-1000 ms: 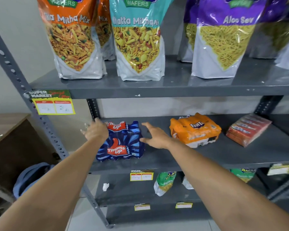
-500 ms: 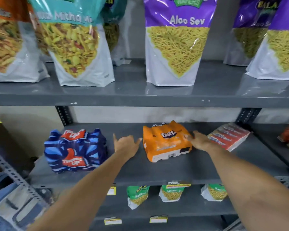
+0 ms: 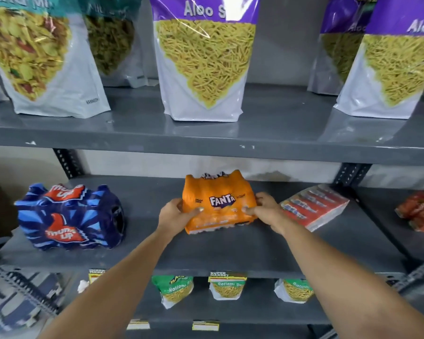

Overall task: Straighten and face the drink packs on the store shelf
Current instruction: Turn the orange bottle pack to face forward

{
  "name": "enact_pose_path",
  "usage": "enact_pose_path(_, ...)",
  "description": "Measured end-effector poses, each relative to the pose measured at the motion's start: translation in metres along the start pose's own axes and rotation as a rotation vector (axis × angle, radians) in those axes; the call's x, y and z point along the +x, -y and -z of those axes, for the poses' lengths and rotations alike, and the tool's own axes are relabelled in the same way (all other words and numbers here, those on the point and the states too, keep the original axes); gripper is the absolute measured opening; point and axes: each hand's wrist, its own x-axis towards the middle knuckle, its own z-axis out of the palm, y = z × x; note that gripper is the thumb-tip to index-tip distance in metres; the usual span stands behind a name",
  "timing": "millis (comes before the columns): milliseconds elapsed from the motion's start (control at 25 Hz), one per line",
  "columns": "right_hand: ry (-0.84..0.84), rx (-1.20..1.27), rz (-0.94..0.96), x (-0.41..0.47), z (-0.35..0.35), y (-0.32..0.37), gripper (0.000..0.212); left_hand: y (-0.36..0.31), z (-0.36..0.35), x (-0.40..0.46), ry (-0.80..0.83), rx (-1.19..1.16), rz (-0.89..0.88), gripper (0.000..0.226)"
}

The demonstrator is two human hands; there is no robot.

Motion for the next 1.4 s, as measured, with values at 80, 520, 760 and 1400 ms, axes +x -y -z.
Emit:
enact_pose_path(80,-0.056,0.025,0.031,-0.004,0.002,-0.008,0.069,0.000,-0.004,-0.006,-0.035,-0.012,-0.064,0.072)
enact_pose_path(520,0.203,-0.162,-0.005,-0.009,0.019,-0.013,0.111,0.001,-0.016,-0.025,-0.036,0.591,-0.018,0.033)
enact_pose_path(760,0.021,-0.093,0.038,-0.016,0.016,-0.015,0.061,-0.028,-0.041,-0.048,-0.137,0.041,-0.085,0.032)
enact_pose_path(1400,-0.032,-0.010,0.231,-0.014,-0.023,0.046,0.057,-0.029,0.024,-0.001,0.341,-0.345,-0.056,0.033)
